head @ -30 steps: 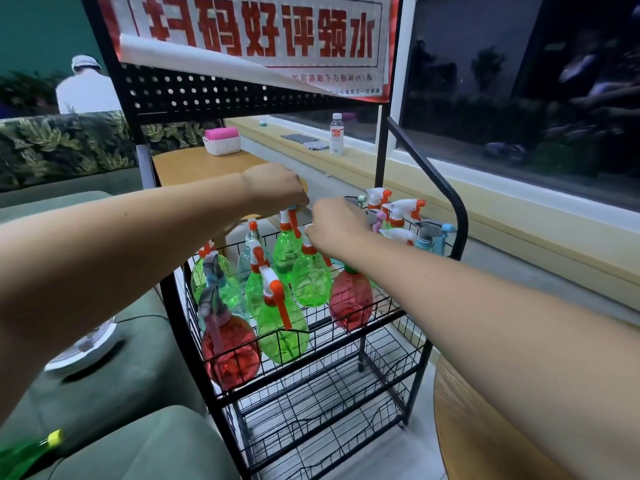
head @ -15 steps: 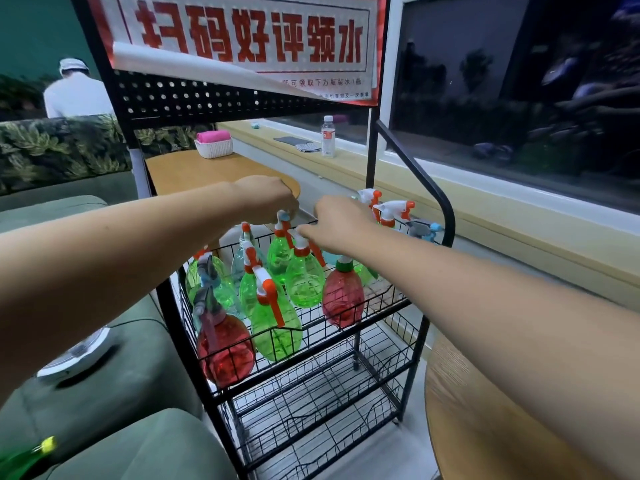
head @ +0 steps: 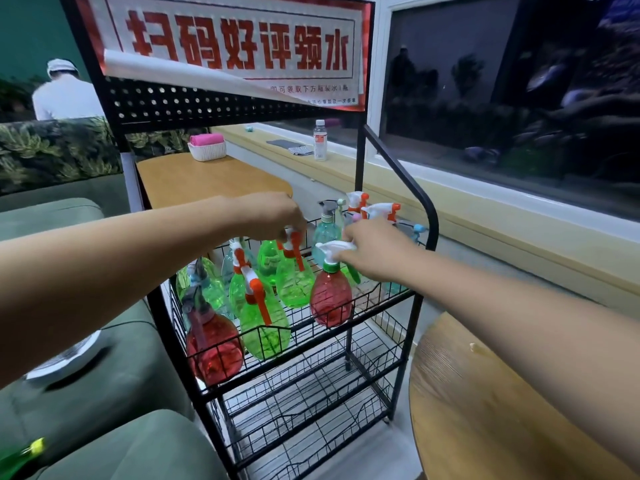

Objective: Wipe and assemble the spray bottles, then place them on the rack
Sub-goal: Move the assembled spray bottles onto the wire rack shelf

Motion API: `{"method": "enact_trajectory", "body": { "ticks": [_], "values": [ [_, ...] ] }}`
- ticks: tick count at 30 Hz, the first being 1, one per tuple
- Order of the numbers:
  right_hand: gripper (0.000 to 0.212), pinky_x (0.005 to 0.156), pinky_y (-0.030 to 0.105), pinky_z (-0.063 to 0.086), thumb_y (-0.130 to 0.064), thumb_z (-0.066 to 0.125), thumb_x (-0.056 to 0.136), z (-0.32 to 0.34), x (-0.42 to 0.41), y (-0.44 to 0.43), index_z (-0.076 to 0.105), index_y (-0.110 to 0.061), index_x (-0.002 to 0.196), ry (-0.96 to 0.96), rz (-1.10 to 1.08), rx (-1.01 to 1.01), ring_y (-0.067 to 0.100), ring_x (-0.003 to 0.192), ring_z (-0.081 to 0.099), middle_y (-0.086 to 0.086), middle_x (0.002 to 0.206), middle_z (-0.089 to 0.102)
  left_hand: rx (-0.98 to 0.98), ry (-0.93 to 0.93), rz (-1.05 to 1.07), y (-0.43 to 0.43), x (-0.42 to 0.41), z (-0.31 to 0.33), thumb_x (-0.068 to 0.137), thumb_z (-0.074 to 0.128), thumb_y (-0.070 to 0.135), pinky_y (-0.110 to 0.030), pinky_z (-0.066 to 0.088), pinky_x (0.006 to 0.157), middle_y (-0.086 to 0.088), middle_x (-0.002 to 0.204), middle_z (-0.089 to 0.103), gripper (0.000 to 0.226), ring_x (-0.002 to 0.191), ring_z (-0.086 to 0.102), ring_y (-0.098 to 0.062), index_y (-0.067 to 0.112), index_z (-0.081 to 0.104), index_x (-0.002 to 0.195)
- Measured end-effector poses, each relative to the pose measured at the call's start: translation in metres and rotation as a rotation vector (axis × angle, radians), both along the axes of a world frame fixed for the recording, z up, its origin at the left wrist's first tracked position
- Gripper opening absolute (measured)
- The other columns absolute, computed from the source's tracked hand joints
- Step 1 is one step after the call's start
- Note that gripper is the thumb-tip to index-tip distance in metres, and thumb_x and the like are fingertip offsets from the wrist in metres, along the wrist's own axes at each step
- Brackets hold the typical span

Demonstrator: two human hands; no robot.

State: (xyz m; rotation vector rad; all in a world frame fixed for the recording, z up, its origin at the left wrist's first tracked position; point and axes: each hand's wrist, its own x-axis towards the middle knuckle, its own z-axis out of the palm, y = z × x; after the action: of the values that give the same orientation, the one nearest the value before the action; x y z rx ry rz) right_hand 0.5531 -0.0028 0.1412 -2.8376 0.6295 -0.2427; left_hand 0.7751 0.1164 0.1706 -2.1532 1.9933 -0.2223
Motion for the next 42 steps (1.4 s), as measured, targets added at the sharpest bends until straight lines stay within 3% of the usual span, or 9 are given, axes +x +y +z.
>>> {"method": "enact_trajectory", "body": {
  "ticks": [7,13,17,22,25,28,32,35,42],
  "values": [
    [0.038,0.061,0.034,0.044,-0.044,0.061,0.101,0.005,-0.002,0.02,0.069,-0.01,0.087,-0.152,0.001,0.01,0.029,0.073,0.063,0.01,0.077,0.066,0.053,-0.095,-0.009,0.007,-0.01,0.008,0.092,0.076,0.013,-0.036,0.06,0.075,0.008,0.097,0.077,0.025,0.089,0.071,-0.017,0.032,0.079,0.109],
    [0.032,0.056,0.032,0.039,-0.038,0.063,0.098,-0.005,0.005,0.046,0.062,-0.011,0.081,-0.103,0.038,-0.026,0.032,0.075,0.061,0.007,0.073,0.059,0.057,-0.117,-0.024,0.006,-0.007,0.004,0.087,0.074,0.008,-0.039,0.06,0.075,0.008,0.099,0.078,0.032,0.091,0.07,-0.02,0.032,0.08,0.107],
    [0.038,0.051,0.031,0.025,-0.036,0.062,0.1,-0.008,0.009,0.061,0.049,-0.017,0.07,-0.149,0.029,-0.035,0.031,0.07,0.053,0.003,0.068,0.052,0.076,-0.124,-0.003,0.006,-0.01,0.003,0.09,0.076,0.013,-0.039,0.059,0.077,0.009,0.103,0.078,0.029,0.095,0.069,-0.019,0.032,0.08,0.112],
    [0.029,0.049,0.03,0.024,-0.032,0.058,0.101,-0.009,0.009,0.077,0.057,-0.015,0.078,-0.179,-0.037,-0.108,0.03,0.07,0.053,0.002,0.068,0.049,0.057,-0.105,-0.006,0.004,-0.008,-0.001,0.086,0.082,0.025,-0.038,0.059,0.076,0.012,0.1,0.077,0.023,0.089,0.065,-0.014,0.033,0.079,0.108],
    [0.025,0.049,0.031,0.024,-0.031,0.056,0.102,-0.01,0.005,0.078,0.059,-0.014,0.084,-0.182,-0.043,-0.133,0.029,0.071,0.053,0.002,0.069,0.049,0.067,-0.083,0.019,0.003,-0.006,0.0,0.082,0.079,0.022,-0.04,0.061,0.079,0.013,0.107,0.077,0.035,0.097,0.069,-0.017,0.037,0.077,0.114],
    [0.027,0.049,0.03,0.024,-0.036,0.056,0.102,-0.012,0.003,0.073,0.056,-0.016,0.084,-0.173,-0.027,-0.136,0.029,0.072,0.055,0.001,0.07,0.05,0.101,0.017,0.065,0.002,-0.011,0.01,0.076,0.058,-0.003,-0.039,0.06,0.09,0.013,0.126,0.074,0.069,0.111,0.068,-0.017,0.039,0.073,0.128],
    [0.052,0.052,0.031,0.037,-0.065,0.048,0.102,-0.009,-0.002,0.061,0.061,-0.016,0.095,-0.169,-0.011,-0.127,0.03,0.072,0.057,0.003,0.074,0.058,0.124,0.147,0.143,-0.005,-0.02,0.036,0.081,0.055,-0.011,-0.032,0.051,0.091,0.008,0.129,0.069,0.069,0.116,0.062,-0.012,0.035,0.072,0.13],
    [0.063,0.073,0.039,0.057,-0.072,0.035,0.104,0.0,-0.007,0.043,0.067,-0.018,0.117,-0.275,-0.041,-0.099,0.032,0.085,0.066,0.005,0.087,0.068,0.042,0.19,0.2,-0.023,-0.018,0.047,0.089,0.057,-0.006,-0.031,0.049,0.09,0.008,0.122,0.071,0.054,0.11,0.064,-0.011,0.028,0.073,0.127],
    [0.019,0.074,0.038,0.057,-0.041,0.056,0.096,0.009,0.009,-0.029,0.068,-0.026,0.099,-0.371,-0.182,-0.038,0.027,0.086,0.067,-0.004,0.089,0.071,-0.077,0.226,0.282,-0.079,0.002,0.037,0.095,0.057,0.001,-0.038,0.056,0.094,0.003,0.126,0.069,0.053,0.11,0.066,-0.02,0.028,0.061,0.14]
  ]
}}
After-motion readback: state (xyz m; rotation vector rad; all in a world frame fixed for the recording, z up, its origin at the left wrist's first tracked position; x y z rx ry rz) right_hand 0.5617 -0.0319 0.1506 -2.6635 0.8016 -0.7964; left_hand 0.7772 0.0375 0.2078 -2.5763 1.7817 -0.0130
